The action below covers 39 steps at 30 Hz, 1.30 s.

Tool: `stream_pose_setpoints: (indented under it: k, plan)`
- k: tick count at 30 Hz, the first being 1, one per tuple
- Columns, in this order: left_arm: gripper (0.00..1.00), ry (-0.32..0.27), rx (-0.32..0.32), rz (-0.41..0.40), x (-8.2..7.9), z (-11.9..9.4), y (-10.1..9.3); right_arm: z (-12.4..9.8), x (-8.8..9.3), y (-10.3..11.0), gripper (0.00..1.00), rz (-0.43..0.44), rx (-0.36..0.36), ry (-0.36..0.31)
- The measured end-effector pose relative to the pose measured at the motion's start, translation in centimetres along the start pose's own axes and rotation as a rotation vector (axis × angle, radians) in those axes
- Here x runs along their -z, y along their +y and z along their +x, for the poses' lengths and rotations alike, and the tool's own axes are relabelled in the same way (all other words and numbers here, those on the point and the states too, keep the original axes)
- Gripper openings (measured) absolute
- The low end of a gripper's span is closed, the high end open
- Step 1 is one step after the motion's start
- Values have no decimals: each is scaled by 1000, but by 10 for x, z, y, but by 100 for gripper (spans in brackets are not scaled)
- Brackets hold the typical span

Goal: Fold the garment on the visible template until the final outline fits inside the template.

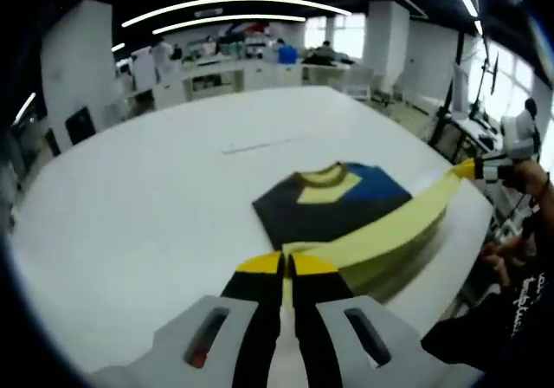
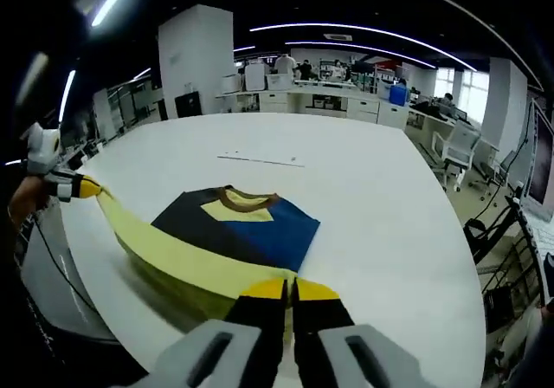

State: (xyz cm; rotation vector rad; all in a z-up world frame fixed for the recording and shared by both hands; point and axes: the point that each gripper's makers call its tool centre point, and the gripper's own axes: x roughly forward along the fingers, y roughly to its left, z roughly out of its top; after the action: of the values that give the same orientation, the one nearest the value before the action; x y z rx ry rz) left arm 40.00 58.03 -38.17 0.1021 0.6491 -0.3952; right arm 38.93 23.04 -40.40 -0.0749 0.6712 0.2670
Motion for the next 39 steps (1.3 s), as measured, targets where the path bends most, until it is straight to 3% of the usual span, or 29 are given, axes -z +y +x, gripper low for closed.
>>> stream_pose_setpoints:
  k: [24, 32, 39]
  plan:
    - [0, -196, -104, -37, -77, 50, 32, 45, -72, -30, 0, -3, 35, -128]
    - [0, -231, -136, -55, -92, 73, 40, 67, -87, -42, 0, 39, 69, -181]
    - [0, -210, -161, -82, -88, 99, 50, 97, -86, -51, 0, 92, 73, -185]
